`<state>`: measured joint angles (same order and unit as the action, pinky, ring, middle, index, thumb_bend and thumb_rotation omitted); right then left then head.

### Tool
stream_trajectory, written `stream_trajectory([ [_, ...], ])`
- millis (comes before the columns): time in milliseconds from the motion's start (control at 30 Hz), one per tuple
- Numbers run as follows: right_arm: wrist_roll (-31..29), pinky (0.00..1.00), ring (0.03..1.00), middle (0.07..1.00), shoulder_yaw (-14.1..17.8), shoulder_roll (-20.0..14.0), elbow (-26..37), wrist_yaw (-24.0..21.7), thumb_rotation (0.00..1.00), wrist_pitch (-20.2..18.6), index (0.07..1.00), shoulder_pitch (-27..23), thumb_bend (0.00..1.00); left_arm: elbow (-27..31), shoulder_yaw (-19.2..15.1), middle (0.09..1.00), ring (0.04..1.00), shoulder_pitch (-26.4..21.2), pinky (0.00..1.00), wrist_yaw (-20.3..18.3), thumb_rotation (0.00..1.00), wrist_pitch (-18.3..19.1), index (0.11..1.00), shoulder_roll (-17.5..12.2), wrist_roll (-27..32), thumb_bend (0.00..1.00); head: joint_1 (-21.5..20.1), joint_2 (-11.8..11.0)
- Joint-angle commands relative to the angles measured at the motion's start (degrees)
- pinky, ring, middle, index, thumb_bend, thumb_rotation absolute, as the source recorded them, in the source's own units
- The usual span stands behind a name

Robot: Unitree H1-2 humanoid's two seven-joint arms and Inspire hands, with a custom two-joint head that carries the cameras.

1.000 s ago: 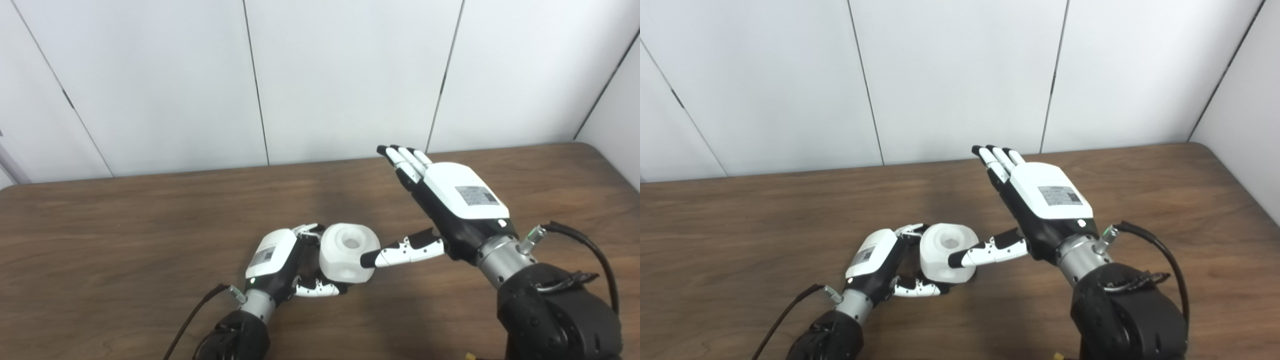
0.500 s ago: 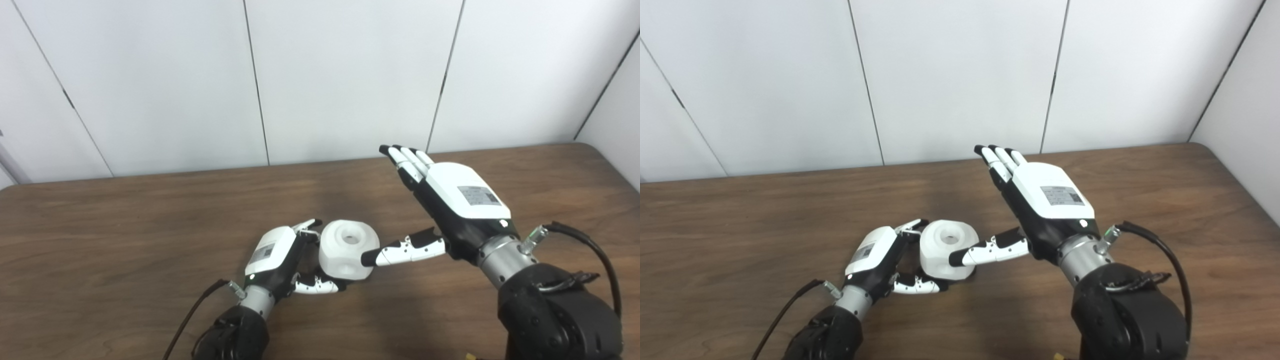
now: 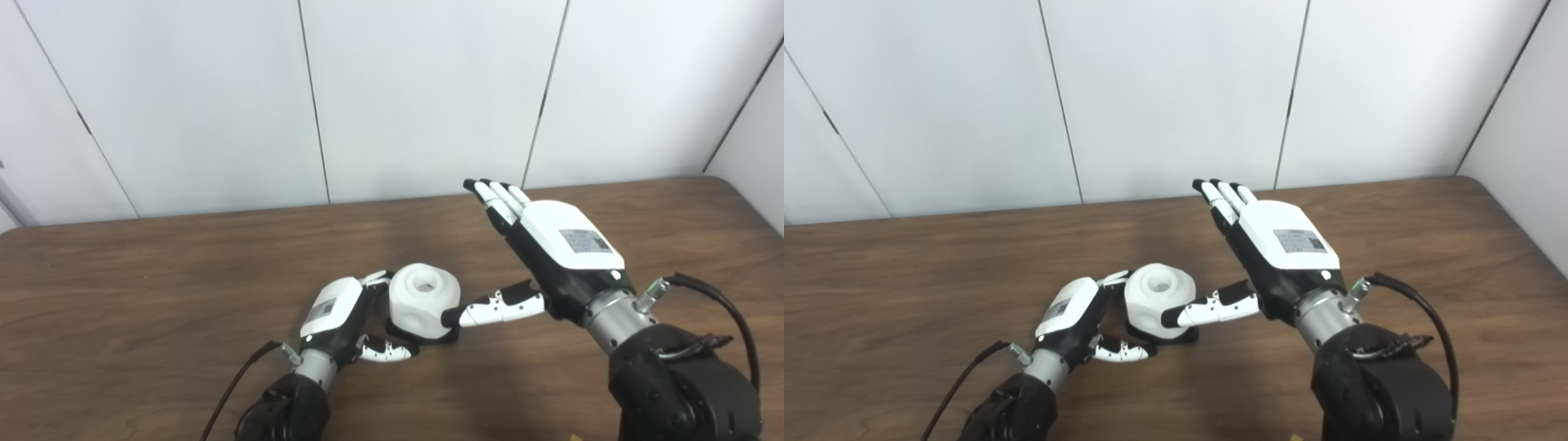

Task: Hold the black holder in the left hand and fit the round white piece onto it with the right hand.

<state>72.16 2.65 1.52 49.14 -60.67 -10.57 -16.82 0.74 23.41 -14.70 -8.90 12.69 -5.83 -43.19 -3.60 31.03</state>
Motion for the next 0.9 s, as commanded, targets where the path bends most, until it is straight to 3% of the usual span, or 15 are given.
stream_trajectory([
  [0,-0.29,0.83,1.000,1.000,-0.19,0.14,1.32,1.30,0.62,0.34,1.000,-1.56,1.00,-0.99,0.45,0.896,0.885,0.68,0.89,-2.04,0.03,2.70,0.723,-0.66,-0.61,0.93,-0.07,0.08],
  [233,0.11,0.83,1.000,1.000,-0.38,0.31,1.07,1.34,0.61,0.35,1.000,-1.76,1.00,-0.60,0.58,0.902,0.892,0.05,0.89,-3.42,0.06,4.35,0.754,-1.20,-1.25,0.95,0.09,-0.06],
  [467,0.05,0.82,1.000,1.000,0.15,-0.18,-0.09,3.15,0.59,0.38,1.000,-0.20,1.00,4.76,-0.15,0.992,0.982,-1.60,0.99,-13.23,0.21,13.02,0.925,-4.54,-3.91,1.00,0.26,-0.64],
  [567,-0.29,0.80,1.000,1.000,0.55,-0.55,-0.69,4.29,0.59,0.23,1.000,1.24,1.00,7.47,-3.33,1.000,0.999,-1.45,1.00,-20.29,0.21,14.21,0.985,-5.10,-6.57,1.00,0.26,-0.83],
  [733,-1.24,0.80,1.000,1.000,1.01,-1.32,-2.08,6.87,0.60,0.04,1.000,3.84,1.00,13.09,-10.71,1.000,1.000,0.12,0.99,-31.65,0.13,14.23,1.000,-4.13,-11.71,1.00,0.14,-1.14],
  [867,-2.17,0.80,1.000,1.000,1.40,-1.75,-2.77,8.64,0.61,-0.69,1.000,5.54,1.00,16.23,-12.85,1.000,0.993,2.32,0.88,-32.07,0.11,14.17,1.000,-5.90,-9.23,1.00,0.00,-1.36],
])
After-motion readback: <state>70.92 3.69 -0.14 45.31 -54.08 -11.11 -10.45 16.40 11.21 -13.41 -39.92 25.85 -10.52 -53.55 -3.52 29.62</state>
